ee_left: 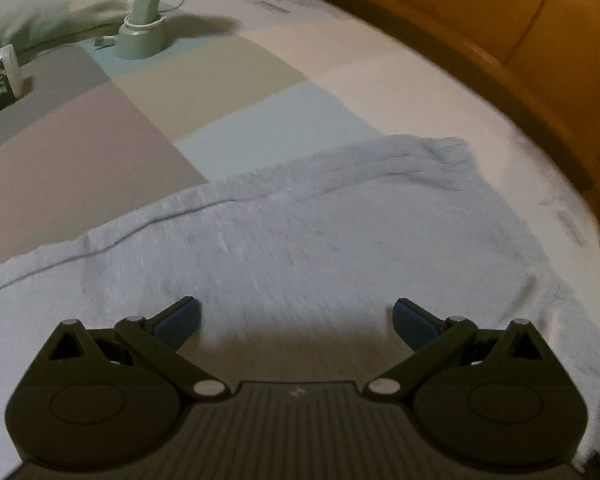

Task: Fold clothes

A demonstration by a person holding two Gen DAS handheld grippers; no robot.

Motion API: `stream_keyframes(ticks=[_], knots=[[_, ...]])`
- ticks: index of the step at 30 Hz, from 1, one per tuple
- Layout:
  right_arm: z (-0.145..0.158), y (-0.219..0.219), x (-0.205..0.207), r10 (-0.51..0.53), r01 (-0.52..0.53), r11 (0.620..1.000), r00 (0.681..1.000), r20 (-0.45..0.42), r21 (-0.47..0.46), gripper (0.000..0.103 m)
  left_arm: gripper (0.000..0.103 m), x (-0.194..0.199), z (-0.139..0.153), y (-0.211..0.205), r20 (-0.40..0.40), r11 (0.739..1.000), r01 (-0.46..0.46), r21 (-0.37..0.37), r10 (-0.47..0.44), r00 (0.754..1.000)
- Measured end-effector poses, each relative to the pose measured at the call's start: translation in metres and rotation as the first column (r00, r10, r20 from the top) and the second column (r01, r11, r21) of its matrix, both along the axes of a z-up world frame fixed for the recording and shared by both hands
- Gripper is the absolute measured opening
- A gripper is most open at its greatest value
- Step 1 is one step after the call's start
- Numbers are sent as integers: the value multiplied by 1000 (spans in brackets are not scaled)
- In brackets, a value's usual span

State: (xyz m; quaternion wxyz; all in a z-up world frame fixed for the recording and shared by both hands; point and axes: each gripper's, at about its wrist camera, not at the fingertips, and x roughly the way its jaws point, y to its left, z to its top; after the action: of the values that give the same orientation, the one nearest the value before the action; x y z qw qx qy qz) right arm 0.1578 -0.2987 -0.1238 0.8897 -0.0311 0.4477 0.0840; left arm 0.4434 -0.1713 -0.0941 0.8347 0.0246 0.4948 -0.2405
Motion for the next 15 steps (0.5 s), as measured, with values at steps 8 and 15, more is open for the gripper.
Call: stream_keyframes(ticks=[8, 15], knots=[[0, -1, 2, -12, 12, 1000, 1000, -6, 12, 103, 102, 37, -4, -18, 78, 991, -68, 111, 59, 995], [4, -2, 3, 5, -5, 1000, 1000, -13, 10, 103, 102, -5, 47, 8, 152, 995, -34, 99, 19, 988]])
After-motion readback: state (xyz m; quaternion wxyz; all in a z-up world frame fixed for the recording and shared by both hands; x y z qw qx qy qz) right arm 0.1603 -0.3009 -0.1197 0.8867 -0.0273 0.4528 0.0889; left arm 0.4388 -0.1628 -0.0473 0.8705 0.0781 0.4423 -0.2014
